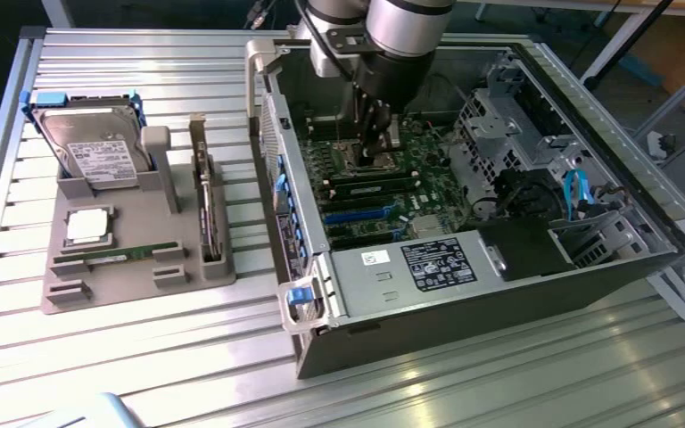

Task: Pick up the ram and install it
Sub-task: 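Press down the ram until it locks into place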

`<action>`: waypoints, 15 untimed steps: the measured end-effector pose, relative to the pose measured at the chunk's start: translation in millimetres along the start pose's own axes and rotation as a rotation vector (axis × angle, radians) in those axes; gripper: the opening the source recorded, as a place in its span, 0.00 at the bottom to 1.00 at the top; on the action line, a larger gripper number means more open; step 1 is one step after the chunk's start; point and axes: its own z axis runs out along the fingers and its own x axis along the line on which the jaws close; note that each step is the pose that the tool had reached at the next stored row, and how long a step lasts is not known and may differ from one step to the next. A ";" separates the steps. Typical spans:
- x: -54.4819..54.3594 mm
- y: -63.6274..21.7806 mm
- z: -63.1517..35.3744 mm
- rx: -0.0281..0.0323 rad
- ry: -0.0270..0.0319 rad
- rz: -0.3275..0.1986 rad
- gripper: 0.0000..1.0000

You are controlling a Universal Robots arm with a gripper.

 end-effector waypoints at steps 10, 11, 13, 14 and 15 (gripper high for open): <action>-0.2 -52.4 0.0 -0.0405 -0.0004 -0.001 0.10; -0.2 -59.5 -0.1 -0.0454 -0.0006 -0.001 0.10; -0.4 -74.7 -0.1 -0.0550 -0.0011 -0.001 0.10; -0.4 -82.1 0.0 -0.0599 -0.0016 -0.001 0.10; -0.4 -86.5 -0.1 -0.0629 -0.0018 -0.001 0.10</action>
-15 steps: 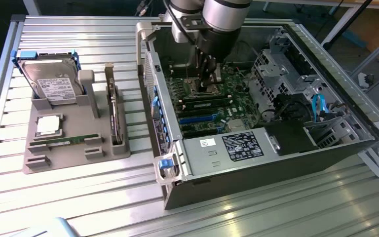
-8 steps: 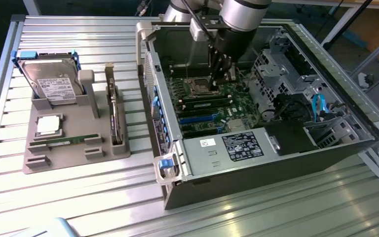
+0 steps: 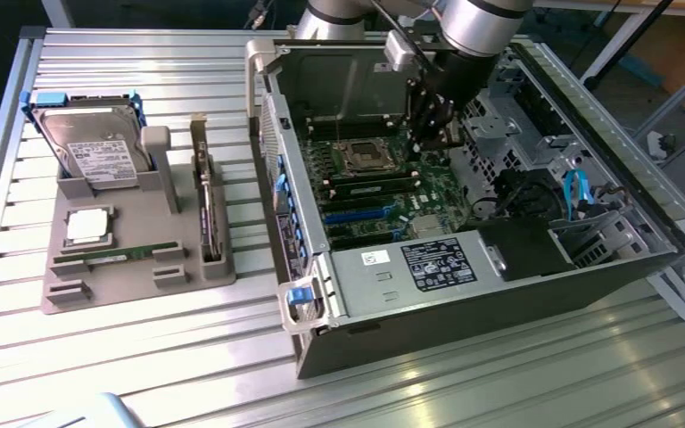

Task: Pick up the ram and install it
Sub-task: 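Press down the ram until it locks into place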

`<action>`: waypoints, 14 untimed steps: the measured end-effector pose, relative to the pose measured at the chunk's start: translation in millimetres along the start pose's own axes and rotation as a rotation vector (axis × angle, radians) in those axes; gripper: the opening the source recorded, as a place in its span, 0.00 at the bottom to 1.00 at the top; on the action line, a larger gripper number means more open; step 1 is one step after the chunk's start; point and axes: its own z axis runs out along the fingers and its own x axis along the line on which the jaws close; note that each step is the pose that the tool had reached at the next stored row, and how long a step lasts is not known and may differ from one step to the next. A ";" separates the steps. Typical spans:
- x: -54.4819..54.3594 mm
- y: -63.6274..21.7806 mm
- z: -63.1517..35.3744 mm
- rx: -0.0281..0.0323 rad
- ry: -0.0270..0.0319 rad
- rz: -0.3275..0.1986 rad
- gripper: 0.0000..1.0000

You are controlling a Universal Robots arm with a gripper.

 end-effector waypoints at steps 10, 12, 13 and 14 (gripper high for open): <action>-0.2 -34.9 -4.1 -0.0204 -0.0030 -0.001 0.10; -0.1 -34.9 -4.2 -0.0204 -0.0031 0.000 0.10; -0.1 -34.9 -4.2 -0.0205 -0.0030 0.000 0.10; -0.1 -34.9 -4.2 -0.0205 -0.0030 0.000 0.10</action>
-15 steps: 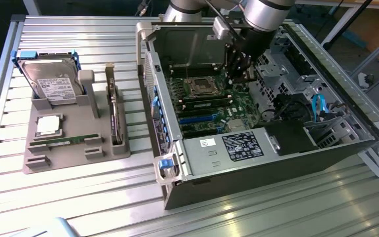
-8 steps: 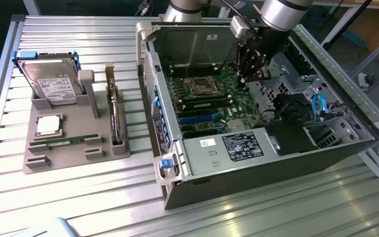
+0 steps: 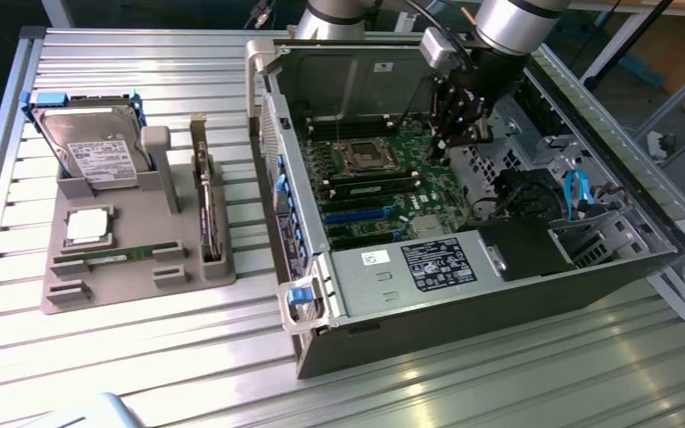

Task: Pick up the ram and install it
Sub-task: 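Press down the ram until it locks into place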

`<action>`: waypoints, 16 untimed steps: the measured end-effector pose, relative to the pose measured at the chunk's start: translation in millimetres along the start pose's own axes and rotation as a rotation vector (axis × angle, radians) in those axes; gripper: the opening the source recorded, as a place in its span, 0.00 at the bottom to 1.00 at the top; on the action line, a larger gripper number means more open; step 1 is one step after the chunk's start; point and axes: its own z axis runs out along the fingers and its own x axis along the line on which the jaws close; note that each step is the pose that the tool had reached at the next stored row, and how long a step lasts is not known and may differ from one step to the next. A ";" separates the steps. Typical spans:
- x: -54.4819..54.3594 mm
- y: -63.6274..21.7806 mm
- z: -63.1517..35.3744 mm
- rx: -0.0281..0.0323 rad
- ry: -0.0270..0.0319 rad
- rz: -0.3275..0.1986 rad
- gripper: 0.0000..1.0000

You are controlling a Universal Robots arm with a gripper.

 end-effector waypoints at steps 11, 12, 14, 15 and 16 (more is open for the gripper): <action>0.0 0.0 0.1 -0.0009 -0.0072 0.087 0.10; 0.0 0.0 0.1 -0.0010 -0.0086 0.104 0.10; 0.0 0.0 0.2 -0.0014 -0.0116 0.140 0.10; 0.0 0.0 0.3 -0.0016 -0.0133 0.161 0.10; 0.0 0.0 0.3 -0.0018 -0.0153 0.185 0.10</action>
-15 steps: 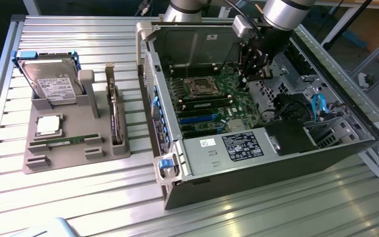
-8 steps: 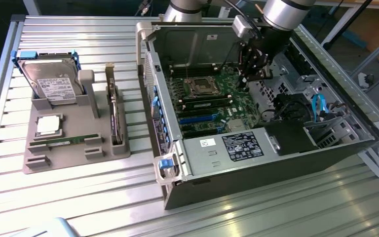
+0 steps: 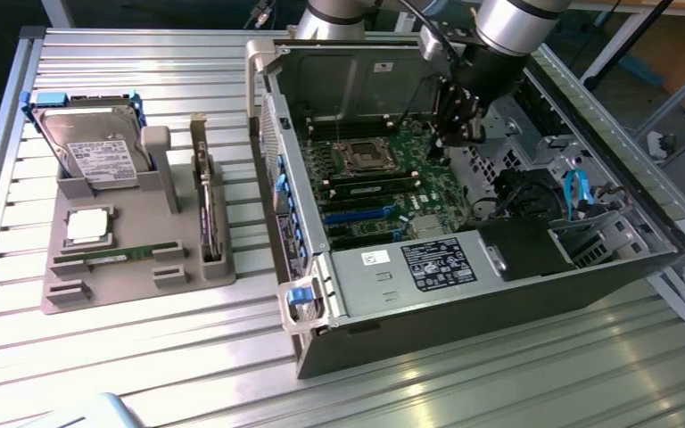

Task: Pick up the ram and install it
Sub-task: 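Press down the ram until it locks into place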

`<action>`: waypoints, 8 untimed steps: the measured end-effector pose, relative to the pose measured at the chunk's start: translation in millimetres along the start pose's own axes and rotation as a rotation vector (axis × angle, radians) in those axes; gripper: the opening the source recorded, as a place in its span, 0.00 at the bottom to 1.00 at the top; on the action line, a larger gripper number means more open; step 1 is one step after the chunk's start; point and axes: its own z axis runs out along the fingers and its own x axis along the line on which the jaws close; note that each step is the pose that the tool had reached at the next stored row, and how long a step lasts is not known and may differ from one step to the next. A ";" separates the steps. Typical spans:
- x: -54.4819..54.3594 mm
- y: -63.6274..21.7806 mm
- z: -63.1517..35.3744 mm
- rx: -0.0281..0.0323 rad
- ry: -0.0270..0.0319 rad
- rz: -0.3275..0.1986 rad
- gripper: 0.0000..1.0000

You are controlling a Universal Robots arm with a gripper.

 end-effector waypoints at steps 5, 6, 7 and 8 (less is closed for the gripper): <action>0.0 0.0 0.3 -0.0006 -0.0069 0.124 0.10; 0.0 -0.1 0.4 -0.0007 -0.0085 0.151 0.10; 0.0 -0.1 0.5 -0.0011 -0.0117 0.194 0.10; 0.0 -0.1 0.5 -0.0014 -0.0137 0.218 0.10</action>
